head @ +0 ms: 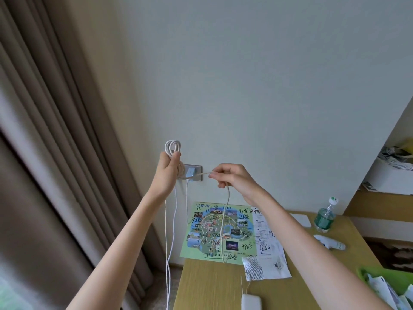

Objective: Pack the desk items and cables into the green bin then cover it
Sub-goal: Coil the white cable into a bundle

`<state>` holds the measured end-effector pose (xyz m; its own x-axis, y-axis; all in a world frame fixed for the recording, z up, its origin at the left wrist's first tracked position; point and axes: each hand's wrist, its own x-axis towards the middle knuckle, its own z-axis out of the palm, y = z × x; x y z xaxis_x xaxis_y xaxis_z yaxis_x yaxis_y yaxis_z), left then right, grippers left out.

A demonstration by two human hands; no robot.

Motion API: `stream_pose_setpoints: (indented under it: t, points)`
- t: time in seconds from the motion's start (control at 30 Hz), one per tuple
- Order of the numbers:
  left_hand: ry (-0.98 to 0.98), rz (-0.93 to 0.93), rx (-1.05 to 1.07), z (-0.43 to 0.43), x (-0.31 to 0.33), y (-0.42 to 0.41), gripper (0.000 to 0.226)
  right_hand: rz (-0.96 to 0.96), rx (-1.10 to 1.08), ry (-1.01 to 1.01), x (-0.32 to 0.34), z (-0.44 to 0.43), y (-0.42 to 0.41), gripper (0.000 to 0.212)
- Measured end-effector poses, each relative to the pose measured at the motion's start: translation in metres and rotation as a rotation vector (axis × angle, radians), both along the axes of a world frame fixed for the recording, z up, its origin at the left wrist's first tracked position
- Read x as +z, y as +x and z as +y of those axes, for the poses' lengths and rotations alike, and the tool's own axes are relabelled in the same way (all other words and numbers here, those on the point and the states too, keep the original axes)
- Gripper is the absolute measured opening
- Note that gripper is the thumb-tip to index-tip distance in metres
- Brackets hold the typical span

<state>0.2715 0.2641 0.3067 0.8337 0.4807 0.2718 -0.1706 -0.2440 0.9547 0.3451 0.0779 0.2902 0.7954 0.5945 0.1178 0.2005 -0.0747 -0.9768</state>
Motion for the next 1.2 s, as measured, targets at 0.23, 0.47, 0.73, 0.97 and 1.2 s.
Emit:
stream_pose_setpoints:
  t: [0.23,0.47,0.73,0.97,1.2]
  points:
    - [0.400,0.149,-0.028,0.010,-0.007,0.002,0.023,-0.173,0.080,-0.081,0.039,0.026,-0.009,0.009]
    - [0.350,0.148,-0.264,0.007,0.002,-0.007,0.031,-0.299,0.127,-0.179,0.070,0.036,-0.003,0.009]
    - [0.114,0.181,-0.376,-0.001,0.023,-0.007,0.031,-0.418,0.079,-0.093,0.091,0.043,0.004,0.006]
    - [0.198,0.120,-0.401,-0.009,0.040,-0.018,0.023,-0.297,0.047,-0.010,0.094,0.042,0.006,0.012]
    - [0.171,0.036,-0.284,-0.012,0.047,-0.014,0.027,-0.040,0.025,0.061,0.064,0.030,0.010,0.038]
